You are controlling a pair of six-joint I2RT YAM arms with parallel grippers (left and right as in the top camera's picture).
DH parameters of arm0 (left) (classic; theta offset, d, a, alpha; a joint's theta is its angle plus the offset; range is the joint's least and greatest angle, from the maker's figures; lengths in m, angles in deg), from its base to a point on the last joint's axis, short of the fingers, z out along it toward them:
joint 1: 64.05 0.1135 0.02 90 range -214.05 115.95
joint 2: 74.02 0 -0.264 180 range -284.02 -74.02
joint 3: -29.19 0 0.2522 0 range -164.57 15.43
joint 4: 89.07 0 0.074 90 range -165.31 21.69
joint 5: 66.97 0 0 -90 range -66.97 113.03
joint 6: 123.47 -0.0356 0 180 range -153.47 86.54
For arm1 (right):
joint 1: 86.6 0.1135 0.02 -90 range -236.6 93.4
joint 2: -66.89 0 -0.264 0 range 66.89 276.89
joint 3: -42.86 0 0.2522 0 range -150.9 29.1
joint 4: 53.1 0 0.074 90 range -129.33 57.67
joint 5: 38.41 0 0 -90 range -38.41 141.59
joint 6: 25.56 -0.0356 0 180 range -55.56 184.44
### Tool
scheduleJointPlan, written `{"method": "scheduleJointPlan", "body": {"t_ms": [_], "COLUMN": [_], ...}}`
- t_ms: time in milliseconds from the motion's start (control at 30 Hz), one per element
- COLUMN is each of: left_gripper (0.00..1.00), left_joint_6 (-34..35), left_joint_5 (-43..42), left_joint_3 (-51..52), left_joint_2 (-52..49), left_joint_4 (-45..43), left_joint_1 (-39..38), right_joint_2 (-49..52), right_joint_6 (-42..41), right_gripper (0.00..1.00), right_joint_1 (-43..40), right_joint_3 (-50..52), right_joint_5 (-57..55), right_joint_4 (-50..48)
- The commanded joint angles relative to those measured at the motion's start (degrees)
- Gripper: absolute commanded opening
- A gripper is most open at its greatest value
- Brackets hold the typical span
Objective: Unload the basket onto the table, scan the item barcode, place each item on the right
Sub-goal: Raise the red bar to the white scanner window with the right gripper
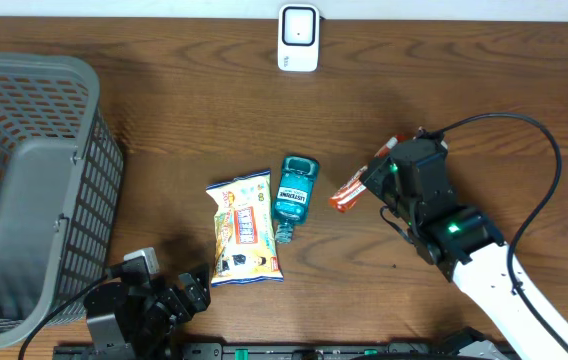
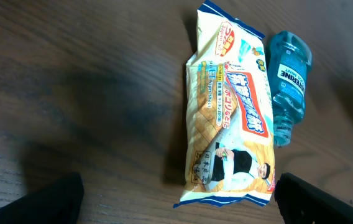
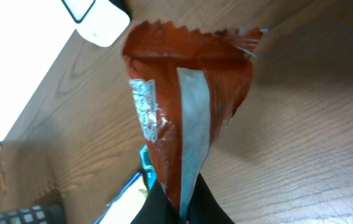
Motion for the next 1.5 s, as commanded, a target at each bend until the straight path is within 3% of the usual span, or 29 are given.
{"method": "scheduleJointPlan", "body": {"t_ms": [0, 200, 367, 467, 567, 600, 700, 900, 1000, 1133, 1467], "left_gripper": [0.98, 0.98, 0.98, 0.98, 0.98, 0.99, 0.98, 0.98, 0.98, 0.98, 0.98], "left_joint_6": [-0.96, -0.96, -0.96, -0.96, -0.96, -0.96, -0.96, -0.96, -0.96, -0.96, -0.96], "left_joint_5": [-0.59, -0.59, -0.59, -0.59, -0.59, -0.59, -0.59, -0.59, -0.59, -0.59, -0.59], "left_joint_3": [0.33, 0.33, 0.33, 0.33, 0.33, 0.33, 0.33, 0.33, 0.33, 0.33, 0.33], "left_joint_2": [0.09, 0.09, 0.09, 0.09, 0.09, 0.09, 0.09, 0.09, 0.09, 0.09, 0.09], "left_joint_4": [2.23, 2.23, 2.23, 2.23, 2.23, 2.23, 2.23, 2.23, 2.23, 2.23, 2.23], "left_joint_1": [0.2, 0.2, 0.2, 0.2, 0.2, 0.2, 0.2, 0.2, 0.2, 0.2, 0.2], "right_joint_2": [-0.81, -0.74, -0.68, -0.28, 1.55, 4.02, 9.55, 25.11, 32.89, 44.28, 64.39], "right_joint_6": [2.1, 5.49, 6.56, 7.58, 9.38, 10.03, 10.03, 9.77, 10.16, 13.64, 15.87], "right_gripper": [0.01, 0.01, 0.01, 0.01, 0.01, 0.01, 0.01, 0.01, 0.01, 0.01, 0.01], "right_joint_1": [0.44, 0.33, 0.33, 0.33, -0.02, -0.39, -0.48, -0.61, -1.36, -3.89, -9.55], "right_joint_3": [3.67, 9.99, 10.47, 11.69, 14.1, 15.82, 17.88, 17.18, 15.87, 8.87, -24.94], "right_joint_5": [0.07, 0.07, 0.37, 0.94, 2.82, 4.81, 4.83, -4.79, -4.22, 4.76, 29.97], "right_joint_4": [-3.63, -18.08, -19.02, -26.32, -38.66, -48.59, -63.14, -81.4, -95.71, -112.15, -109.87]}}
